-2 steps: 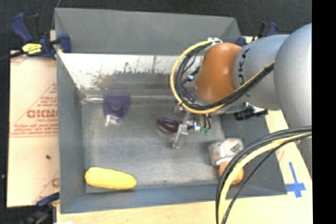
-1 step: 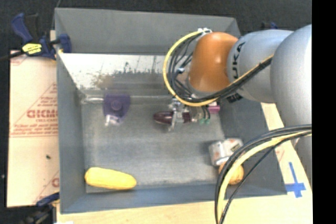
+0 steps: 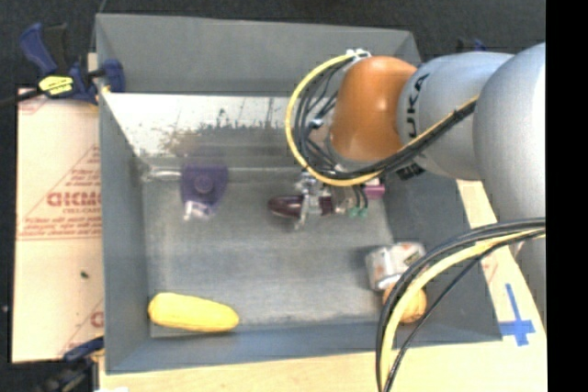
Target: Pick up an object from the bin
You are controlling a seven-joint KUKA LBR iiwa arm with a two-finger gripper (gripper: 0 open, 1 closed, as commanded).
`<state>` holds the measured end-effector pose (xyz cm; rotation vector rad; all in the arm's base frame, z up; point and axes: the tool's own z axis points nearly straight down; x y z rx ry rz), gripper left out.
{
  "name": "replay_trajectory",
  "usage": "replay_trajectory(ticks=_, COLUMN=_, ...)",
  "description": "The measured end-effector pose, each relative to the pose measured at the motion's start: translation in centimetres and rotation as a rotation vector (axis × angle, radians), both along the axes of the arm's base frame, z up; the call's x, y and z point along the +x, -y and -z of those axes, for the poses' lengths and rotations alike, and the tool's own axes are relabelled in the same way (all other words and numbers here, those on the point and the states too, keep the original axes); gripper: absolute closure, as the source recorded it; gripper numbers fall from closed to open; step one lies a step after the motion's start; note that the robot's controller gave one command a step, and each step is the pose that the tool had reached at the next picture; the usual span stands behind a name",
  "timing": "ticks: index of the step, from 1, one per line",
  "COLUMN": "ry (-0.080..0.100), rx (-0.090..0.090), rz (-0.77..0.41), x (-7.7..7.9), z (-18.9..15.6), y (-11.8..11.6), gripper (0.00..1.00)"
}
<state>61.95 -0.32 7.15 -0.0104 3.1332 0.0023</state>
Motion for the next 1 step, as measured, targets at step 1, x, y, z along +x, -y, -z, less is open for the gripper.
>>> replay_trajectory(ticks=1, ry=-0.008, rx=0.000, rz=0.000, x=-0.24, z=-2.11, y=0.01, gripper=1.00)
